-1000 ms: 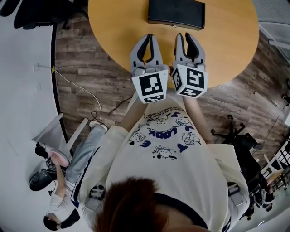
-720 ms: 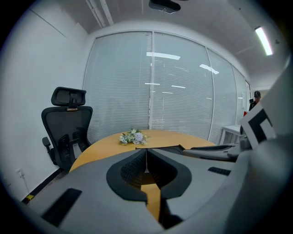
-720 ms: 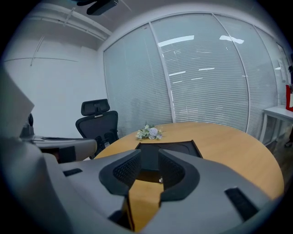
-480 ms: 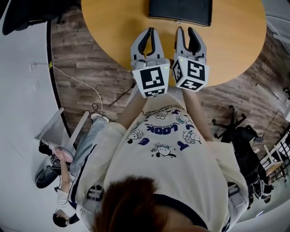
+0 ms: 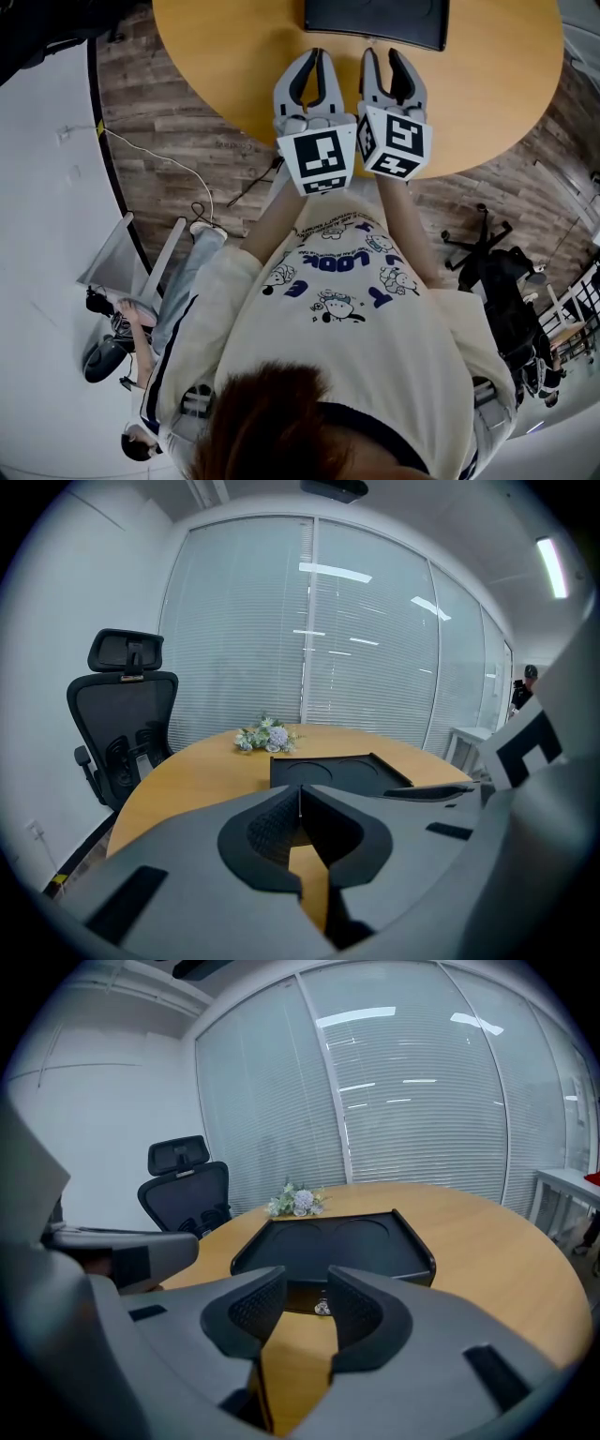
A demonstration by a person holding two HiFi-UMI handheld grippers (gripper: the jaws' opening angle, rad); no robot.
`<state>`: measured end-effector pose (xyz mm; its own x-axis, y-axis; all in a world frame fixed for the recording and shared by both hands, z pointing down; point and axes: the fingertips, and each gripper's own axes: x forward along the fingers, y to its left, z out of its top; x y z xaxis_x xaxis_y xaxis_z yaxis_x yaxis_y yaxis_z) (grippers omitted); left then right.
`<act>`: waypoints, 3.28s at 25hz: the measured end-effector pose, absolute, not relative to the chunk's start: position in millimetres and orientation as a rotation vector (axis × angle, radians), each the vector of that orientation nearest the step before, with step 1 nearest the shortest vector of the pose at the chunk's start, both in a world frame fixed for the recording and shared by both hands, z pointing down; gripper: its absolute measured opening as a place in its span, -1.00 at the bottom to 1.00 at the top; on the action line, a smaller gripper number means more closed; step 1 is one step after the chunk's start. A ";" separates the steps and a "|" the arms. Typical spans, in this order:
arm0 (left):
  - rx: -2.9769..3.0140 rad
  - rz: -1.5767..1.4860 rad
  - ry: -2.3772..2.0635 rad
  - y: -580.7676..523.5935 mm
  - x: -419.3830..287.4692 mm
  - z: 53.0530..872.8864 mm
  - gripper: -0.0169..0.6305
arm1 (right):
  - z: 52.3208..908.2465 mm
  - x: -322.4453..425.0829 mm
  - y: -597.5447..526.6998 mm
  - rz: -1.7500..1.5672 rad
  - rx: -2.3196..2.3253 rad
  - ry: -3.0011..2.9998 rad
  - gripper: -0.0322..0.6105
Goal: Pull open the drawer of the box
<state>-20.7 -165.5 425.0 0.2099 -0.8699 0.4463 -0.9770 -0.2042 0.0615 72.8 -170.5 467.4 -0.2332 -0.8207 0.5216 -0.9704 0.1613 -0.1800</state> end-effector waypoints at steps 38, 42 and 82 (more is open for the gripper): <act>2.037 0.595 -1.674 -160.5 -34.3 489.9 -0.89 | 542.7 81.9 -181.6 0.820 1.710 -1.978 -0.62; 2.029 0.597 -1.676 -159.1 -35.1 491.8 -0.89 | 543.6 83.1 -182.2 0.815 1.715 -1.982 -0.62; 2.026 0.556 -1.697 -115.5 -30.3 484.1 -0.89 | 548.4 77.8 -129.9 0.840 1.682 -1.988 -0.63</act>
